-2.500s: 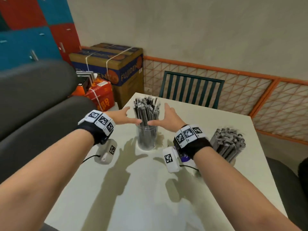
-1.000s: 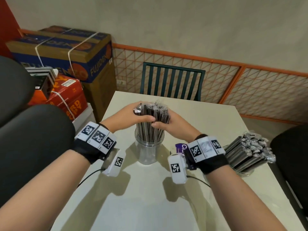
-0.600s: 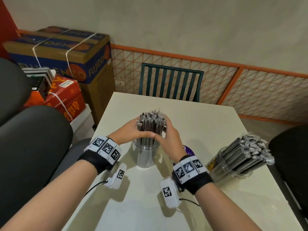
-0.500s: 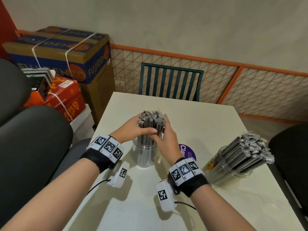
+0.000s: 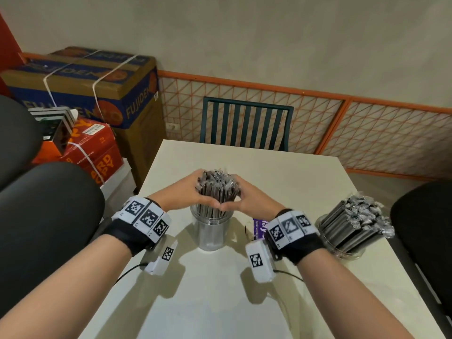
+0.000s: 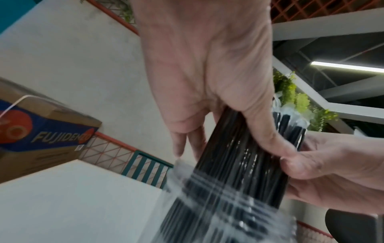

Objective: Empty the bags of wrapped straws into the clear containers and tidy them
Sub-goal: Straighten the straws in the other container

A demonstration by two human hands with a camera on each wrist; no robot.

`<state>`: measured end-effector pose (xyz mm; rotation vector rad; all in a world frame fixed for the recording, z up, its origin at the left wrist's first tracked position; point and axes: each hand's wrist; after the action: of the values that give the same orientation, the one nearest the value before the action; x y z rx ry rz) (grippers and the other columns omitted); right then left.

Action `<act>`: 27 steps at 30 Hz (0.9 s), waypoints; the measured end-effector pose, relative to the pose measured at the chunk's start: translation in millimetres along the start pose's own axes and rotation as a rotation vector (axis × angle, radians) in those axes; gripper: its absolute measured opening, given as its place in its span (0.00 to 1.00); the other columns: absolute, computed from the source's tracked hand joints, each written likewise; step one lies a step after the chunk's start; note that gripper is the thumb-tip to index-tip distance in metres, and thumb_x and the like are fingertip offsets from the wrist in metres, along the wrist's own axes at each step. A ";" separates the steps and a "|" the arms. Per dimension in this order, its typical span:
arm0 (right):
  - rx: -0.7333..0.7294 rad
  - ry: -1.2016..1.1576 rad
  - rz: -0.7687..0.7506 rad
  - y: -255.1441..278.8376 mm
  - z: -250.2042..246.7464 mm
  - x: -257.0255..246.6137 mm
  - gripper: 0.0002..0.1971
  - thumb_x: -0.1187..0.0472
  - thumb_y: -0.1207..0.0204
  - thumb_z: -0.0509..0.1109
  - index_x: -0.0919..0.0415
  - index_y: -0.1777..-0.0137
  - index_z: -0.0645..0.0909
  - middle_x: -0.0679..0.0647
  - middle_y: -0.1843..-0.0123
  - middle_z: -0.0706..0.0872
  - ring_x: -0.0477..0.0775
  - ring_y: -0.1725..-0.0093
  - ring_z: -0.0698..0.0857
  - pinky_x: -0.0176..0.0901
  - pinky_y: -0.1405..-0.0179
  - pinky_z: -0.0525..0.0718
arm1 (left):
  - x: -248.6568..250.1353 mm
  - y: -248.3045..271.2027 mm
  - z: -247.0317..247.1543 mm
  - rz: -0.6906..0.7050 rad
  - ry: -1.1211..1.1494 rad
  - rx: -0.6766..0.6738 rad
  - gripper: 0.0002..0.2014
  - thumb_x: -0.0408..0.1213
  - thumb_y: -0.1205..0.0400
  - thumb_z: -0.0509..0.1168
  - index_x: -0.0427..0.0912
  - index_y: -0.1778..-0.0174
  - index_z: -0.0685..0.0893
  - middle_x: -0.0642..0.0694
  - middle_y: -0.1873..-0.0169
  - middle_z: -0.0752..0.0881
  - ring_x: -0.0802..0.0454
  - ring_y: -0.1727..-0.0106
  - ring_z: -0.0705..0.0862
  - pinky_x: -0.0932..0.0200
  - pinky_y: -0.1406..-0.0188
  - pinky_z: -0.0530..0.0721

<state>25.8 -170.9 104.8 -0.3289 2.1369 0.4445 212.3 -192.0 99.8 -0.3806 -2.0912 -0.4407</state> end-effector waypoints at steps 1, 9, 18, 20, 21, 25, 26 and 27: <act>0.065 -0.029 -0.015 1.7 7.8 3.1 0.36 0.62 0.30 0.77 0.58 0.24 0.65 0.55 0.29 0.79 0.53 0.30 0.78 0.48 0.29 0.76 | -2.5 0.7 3.8 -0.003 0.045 0.009 0.38 0.40 0.34 0.79 0.46 0.29 0.70 0.53 0.42 0.80 0.59 0.41 0.79 0.63 0.40 0.76; 0.241 -0.131 -0.159 4.0 11.3 -5.7 0.30 0.63 0.26 0.73 0.58 0.25 0.66 0.53 0.32 0.81 0.48 0.33 0.79 0.41 0.33 0.77 | 10.9 10.7 6.8 0.151 0.100 0.198 0.23 0.36 0.30 0.75 0.49 0.40 0.80 0.64 0.52 0.83 0.71 0.48 0.80 0.77 0.49 0.76; 0.090 -0.117 -0.055 1.3 10.4 6.2 0.33 0.64 0.32 0.79 0.58 0.28 0.70 0.57 0.33 0.82 0.54 0.34 0.81 0.50 0.33 0.80 | -3.0 18.5 16.3 0.053 0.159 0.091 0.34 0.35 0.32 0.77 0.54 0.32 0.71 0.58 0.43 0.82 0.64 0.43 0.81 0.71 0.44 0.79; 0.131 -0.151 -0.059 4.0 17.0 9.1 0.34 0.63 0.32 0.78 0.57 0.27 0.69 0.57 0.32 0.81 0.54 0.33 0.81 0.51 0.33 0.80 | -5.9 20.1 19.8 0.054 0.186 0.119 0.32 0.35 0.31 0.77 0.55 0.34 0.71 0.59 0.45 0.81 0.66 0.44 0.81 0.73 0.48 0.79; 0.160 -0.154 -0.055 5.2 20.9 9.9 0.34 0.64 0.32 0.78 0.58 0.27 0.68 0.57 0.32 0.81 0.54 0.33 0.81 0.50 0.33 0.80 | -7.3 19.8 21.8 0.052 0.178 0.129 0.31 0.35 0.31 0.76 0.53 0.34 0.73 0.57 0.45 0.82 0.65 0.45 0.81 0.70 0.45 0.80; 0.238 -0.172 -0.060 8.1 27.1 5.1 0.31 0.68 0.30 0.75 0.59 0.27 0.70 0.57 0.33 0.83 0.52 0.36 0.81 0.42 0.36 0.81 | -1.6 21.6 20.4 0.073 0.069 0.195 0.25 0.35 0.28 0.74 0.45 0.34 0.77 0.54 0.48 0.83 0.62 0.48 0.81 0.62 0.39 0.78; 0.229 -0.159 -0.067 7.9 22.1 0.9 0.29 0.68 0.28 0.74 0.58 0.28 0.70 0.57 0.33 0.83 0.51 0.36 0.81 0.38 0.39 0.80 | 2.6 22.3 15.6 0.094 0.039 0.188 0.24 0.35 0.27 0.73 0.45 0.34 0.77 0.55 0.48 0.83 0.63 0.48 0.80 0.66 0.41 0.78; 0.200 -0.116 -0.070 7.1 14.6 -3.7 0.28 0.68 0.27 0.73 0.57 0.27 0.70 0.56 0.33 0.83 0.51 0.35 0.80 0.37 0.40 0.77 | 6.4 22.5 9.6 0.110 0.006 0.168 0.24 0.34 0.26 0.72 0.45 0.34 0.76 0.56 0.47 0.82 0.63 0.48 0.79 0.71 0.44 0.76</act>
<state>35.8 -158.0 101.4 -0.2570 2.0296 0.2019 211.7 -167.1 104.1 -0.3919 -2.0724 -0.1992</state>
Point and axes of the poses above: each hand's wrist, its own y-axis away from the middle knuckle, its own z-axis out of the palm, x = y × z
